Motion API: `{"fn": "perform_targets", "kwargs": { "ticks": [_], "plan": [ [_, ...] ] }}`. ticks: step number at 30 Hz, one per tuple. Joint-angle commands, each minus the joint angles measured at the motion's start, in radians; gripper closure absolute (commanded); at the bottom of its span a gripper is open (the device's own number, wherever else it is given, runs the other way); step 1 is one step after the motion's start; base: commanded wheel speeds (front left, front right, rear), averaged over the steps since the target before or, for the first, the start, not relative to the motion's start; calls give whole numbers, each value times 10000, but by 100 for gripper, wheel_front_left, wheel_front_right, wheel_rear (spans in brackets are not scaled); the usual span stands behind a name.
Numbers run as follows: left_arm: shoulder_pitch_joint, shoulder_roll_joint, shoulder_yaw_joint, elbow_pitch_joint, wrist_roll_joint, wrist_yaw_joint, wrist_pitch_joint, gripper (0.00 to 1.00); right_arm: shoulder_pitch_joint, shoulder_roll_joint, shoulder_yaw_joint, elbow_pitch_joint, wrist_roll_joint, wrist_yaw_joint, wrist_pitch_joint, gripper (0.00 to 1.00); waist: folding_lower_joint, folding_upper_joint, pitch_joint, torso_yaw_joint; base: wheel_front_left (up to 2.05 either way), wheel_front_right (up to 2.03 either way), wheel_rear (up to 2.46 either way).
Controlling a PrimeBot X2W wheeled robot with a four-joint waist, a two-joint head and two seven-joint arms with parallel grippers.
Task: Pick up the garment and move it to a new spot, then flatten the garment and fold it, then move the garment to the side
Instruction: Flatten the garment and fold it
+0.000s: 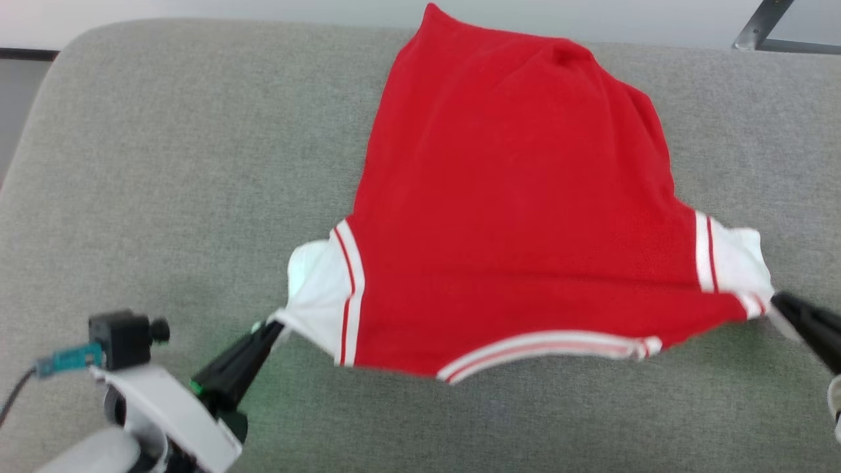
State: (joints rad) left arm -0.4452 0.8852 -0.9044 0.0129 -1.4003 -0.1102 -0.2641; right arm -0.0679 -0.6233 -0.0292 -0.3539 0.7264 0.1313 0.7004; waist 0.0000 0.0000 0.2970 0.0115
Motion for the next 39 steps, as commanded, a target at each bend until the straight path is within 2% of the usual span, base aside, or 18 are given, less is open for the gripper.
{"fn": "perform_targets", "kwargs": {
  "ticks": [1,12,17,21,24,28,33,36,37,39],
  "plan": [
    [253,163,-45,-170,143,137,3,100,262,104,-117,-211,38,-10,154,100,0,0,-7,33,0,0,0],
    [1656,1283,-218,-1916,-155,857,21,100,2224,201,-180,-1678,145,-10,1790,100,0,0,45,86,0,0,0],
    [2204,1981,49,-2764,-397,1164,9,100,2996,246,-448,-2305,377,-10,2418,100,0,0,133,112,0,0,0],
    [2489,2282,280,-3237,-459,1362,10,100,3301,315,-497,-2615,427,-10,2722,100,0,0,175,114,0,0,0],
    [2540,2121,439,-3211,-354,1503,7,100,3128,416,-538,-2542,222,-10,2613,100,0,0,246,102,0,0,0],
    [2267,1485,641,-2729,-166,1644,5,100,2762,379,-223,-1975,-241,-10,2338,100,0,0,338,53,0,0,0],
    [2028,783,382,-1981,139,1550,167,100,2272,307,491,-1020,-553,-10,2030,100,0,0,431,8,0,0,0],
    [1926,625,205,-1612,318,1636,345,100,2140,285,799,-662,-592,-10,1944,100,0,0,468,3,0,0,0],
    [1828,356,127,-1353,319,1530,408,100,1993,309,998,-367,-569,-10,1829,100,0,0,509,26,0,0,0],
    [1791,262,107,-1240,314,1464,425,100,1957,277,1109,-224,-612,-10,1784,100,0,0,530,38,0,0,0]
  ]
}}
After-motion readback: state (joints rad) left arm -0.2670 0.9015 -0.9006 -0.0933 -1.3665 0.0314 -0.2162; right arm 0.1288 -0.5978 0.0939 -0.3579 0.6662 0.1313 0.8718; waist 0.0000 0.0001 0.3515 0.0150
